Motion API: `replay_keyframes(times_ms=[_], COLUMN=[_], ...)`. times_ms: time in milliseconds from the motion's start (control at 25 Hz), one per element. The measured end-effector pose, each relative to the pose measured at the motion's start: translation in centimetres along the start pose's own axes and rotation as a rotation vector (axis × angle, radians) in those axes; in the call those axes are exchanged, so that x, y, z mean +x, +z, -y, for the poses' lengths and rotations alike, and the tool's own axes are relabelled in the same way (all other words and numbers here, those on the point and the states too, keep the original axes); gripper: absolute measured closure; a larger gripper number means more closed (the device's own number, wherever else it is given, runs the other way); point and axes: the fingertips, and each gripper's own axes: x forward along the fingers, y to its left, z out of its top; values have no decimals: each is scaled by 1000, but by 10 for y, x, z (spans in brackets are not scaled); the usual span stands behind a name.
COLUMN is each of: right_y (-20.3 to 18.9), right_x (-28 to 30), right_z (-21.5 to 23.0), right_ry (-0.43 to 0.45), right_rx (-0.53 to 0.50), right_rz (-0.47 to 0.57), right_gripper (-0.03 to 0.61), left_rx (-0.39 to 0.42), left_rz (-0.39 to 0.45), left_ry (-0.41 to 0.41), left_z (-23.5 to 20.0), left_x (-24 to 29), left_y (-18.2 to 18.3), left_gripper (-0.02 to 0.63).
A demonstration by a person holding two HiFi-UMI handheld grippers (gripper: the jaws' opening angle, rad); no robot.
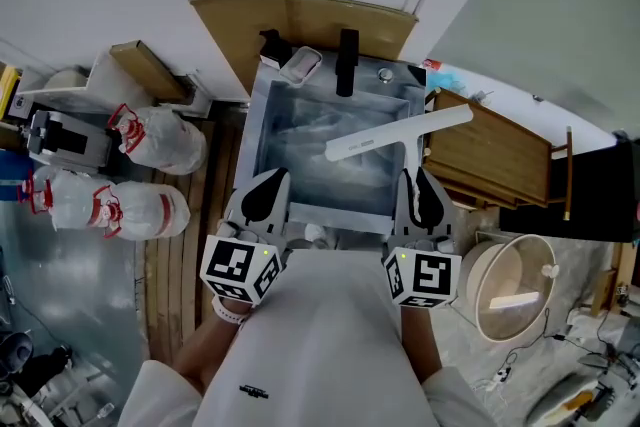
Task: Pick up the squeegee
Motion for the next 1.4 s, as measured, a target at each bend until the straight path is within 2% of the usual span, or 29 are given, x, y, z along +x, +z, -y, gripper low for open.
replay_keyframes(times_ms=[1400], right_y=[-3], right_x=[4], right_z=[2], right_ry=[12], right_rx=[4], right_rz=[-10], right_gripper=[515], left_rx=[-16], left_rz=[-1], left_ry=[26], left_z=[-3], left_x=[1], left_y=[-8], left_gripper=[609])
